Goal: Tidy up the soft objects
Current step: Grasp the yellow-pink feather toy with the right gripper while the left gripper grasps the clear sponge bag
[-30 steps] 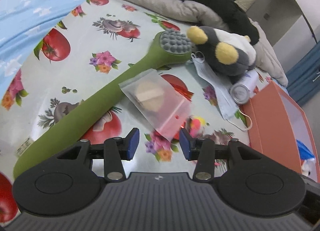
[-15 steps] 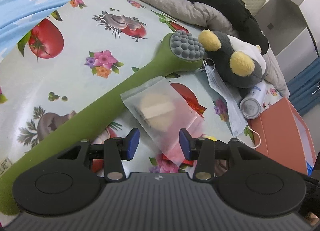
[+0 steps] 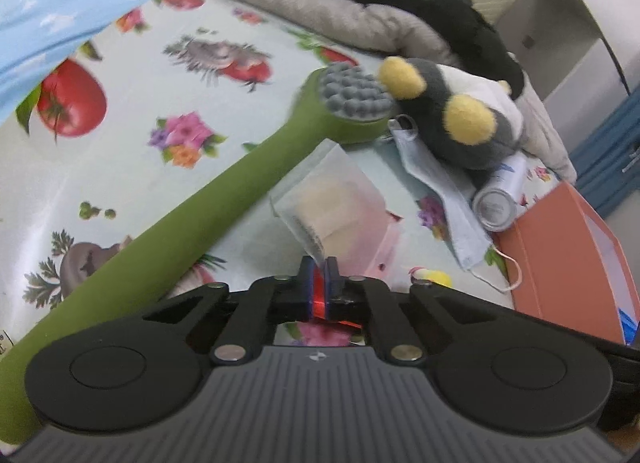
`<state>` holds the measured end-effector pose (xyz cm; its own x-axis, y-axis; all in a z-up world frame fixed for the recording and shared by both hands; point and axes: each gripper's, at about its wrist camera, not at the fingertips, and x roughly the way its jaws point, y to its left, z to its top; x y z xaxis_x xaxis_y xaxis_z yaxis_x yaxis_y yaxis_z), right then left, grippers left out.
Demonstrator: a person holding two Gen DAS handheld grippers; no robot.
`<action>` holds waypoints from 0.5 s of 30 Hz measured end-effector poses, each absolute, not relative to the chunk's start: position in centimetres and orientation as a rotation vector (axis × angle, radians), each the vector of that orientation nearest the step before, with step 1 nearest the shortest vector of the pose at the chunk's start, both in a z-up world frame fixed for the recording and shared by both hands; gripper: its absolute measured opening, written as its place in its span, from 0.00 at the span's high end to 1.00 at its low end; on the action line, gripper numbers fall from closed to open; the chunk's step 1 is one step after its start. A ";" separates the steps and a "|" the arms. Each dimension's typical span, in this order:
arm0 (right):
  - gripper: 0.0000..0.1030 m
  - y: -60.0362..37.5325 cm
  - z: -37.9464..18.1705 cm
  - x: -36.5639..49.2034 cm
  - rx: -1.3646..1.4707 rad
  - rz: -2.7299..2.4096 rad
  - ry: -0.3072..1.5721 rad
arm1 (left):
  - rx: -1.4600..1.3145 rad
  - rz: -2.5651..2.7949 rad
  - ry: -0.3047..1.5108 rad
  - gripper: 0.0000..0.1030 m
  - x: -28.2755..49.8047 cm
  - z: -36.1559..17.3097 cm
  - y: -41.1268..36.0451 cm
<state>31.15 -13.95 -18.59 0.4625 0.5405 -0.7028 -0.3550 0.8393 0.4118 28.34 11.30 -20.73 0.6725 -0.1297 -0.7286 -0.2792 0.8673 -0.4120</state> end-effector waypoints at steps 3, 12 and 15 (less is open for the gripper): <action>0.69 -14.8 -17.9 30.4 0.209 0.538 0.931 | -0.510 0.066 0.820 0.97 27.8 -19.8 10.5; 0.69 -17.9 -16.6 26.2 0.166 0.481 0.916 | -0.546 0.029 0.812 0.99 23.4 -17.8 8.7; 0.69 -18.8 -16.5 24.3 0.144 0.464 0.918 | -0.558 0.033 0.815 0.99 21.0 -17.7 8.1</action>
<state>24.34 -18.85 -16.50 0.5170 0.4456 -0.7309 -0.3251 0.8920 0.3139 21.04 8.08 -17.74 0.6933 -0.1823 -0.6972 -0.2372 0.8559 -0.4596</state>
